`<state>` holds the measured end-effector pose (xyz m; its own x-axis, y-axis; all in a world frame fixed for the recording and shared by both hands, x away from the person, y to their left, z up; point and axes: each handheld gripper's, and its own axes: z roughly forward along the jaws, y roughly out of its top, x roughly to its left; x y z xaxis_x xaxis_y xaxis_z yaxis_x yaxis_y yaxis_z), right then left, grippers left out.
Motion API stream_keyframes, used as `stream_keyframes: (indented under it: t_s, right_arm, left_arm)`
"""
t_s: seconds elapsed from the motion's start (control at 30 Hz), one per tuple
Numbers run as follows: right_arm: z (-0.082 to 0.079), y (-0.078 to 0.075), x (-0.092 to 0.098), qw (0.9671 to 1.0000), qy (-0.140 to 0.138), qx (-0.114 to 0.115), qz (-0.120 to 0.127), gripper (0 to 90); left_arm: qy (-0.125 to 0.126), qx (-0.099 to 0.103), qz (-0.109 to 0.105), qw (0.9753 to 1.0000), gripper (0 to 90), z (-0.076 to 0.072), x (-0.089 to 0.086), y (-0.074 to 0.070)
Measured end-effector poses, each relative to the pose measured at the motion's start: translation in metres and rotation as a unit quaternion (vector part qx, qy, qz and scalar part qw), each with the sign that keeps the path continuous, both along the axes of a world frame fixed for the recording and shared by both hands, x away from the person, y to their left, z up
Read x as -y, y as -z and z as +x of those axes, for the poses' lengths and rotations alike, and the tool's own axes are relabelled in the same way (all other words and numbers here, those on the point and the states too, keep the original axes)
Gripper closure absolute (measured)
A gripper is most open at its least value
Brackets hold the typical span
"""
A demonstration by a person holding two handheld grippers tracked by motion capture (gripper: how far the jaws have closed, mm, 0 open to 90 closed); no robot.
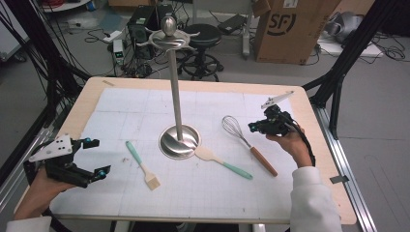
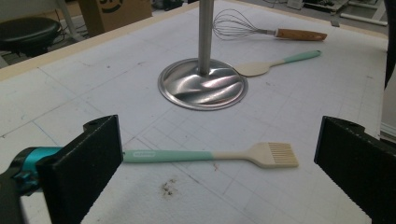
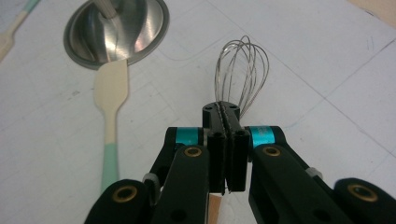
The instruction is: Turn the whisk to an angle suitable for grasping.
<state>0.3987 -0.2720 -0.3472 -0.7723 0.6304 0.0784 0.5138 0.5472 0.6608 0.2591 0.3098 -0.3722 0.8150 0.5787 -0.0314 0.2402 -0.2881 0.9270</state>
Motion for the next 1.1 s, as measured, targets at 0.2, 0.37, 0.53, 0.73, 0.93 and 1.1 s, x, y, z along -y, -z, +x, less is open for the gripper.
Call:
stream_keyframes:
  t_s: [0.2,0.37,0.53,0.73,0.93,1.1]
  right_arm:
    - [0.01,0.013,-0.007,0.9996,0.002,-0.01,-0.026,89.2]
    - [0.014,0.021,-0.009,0.9992,0.007,-0.021,-0.032,89.2]
    - [0.018,0.032,-0.008,0.9982,0.016,-0.035,-0.045,89.2]
    - [0.019,0.041,-0.013,0.9964,0.015,-0.043,-0.071,89.2]
    - [0.021,0.047,-0.014,0.9948,0.021,-0.057,-0.082,89.2]
    - [0.022,0.053,-0.014,0.9938,0.021,-0.068,-0.085,89.2]
  left_arm:
    - [-0.003,-0.003,-0.002,1.0,1.7,0.001,-0.002,0.002]
    - [-0.003,-0.005,-0.001,1.0,1.7,0.001,-0.002,0.004]
    - [-0.005,-0.005,-0.003,1.0,1.7,0.0,-0.004,0.003]
    - [-0.004,-0.005,-0.001,1.0,1.7,0.0,-0.003,0.003]
    - [-0.003,-0.005,-0.001,1.0,1.6,0.0,-0.002,0.004]
    - [-0.003,-0.004,-0.003,1.0,1.7,-0.001,-0.003,0.003]
